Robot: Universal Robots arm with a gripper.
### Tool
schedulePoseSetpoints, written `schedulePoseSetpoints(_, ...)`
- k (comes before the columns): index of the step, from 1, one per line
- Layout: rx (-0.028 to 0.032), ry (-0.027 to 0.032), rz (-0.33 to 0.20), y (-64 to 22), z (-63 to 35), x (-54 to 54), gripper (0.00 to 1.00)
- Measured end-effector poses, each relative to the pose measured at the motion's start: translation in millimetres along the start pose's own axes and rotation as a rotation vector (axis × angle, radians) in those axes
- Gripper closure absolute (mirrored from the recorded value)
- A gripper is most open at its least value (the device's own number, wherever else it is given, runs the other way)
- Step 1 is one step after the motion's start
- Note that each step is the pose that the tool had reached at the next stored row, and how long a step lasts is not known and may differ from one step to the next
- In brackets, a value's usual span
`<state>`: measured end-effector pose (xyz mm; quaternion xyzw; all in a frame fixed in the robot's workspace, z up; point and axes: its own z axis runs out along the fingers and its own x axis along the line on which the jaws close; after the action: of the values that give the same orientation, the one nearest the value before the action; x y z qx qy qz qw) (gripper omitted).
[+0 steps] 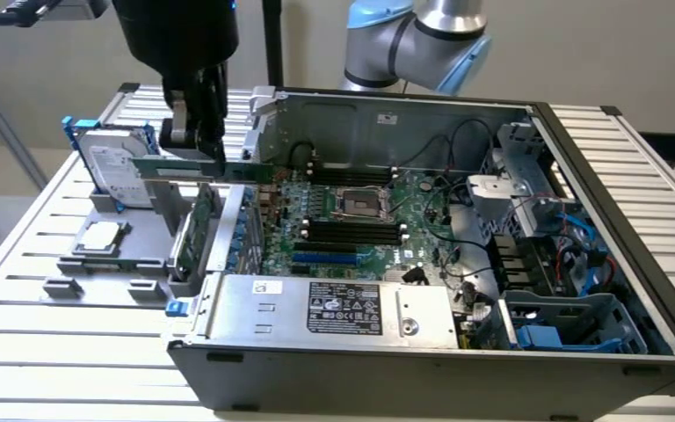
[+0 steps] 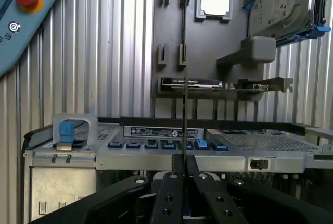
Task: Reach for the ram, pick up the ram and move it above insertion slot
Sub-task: 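Pick up the ram and move it above insertion slot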
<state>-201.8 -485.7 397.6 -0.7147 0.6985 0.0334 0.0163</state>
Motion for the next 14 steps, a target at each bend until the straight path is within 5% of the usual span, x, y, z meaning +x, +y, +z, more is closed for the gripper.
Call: schedulePoseSetpoints(14,-0.0009,-0.0018,-0.001,-60.5,-1.3,-3.1,0.87)
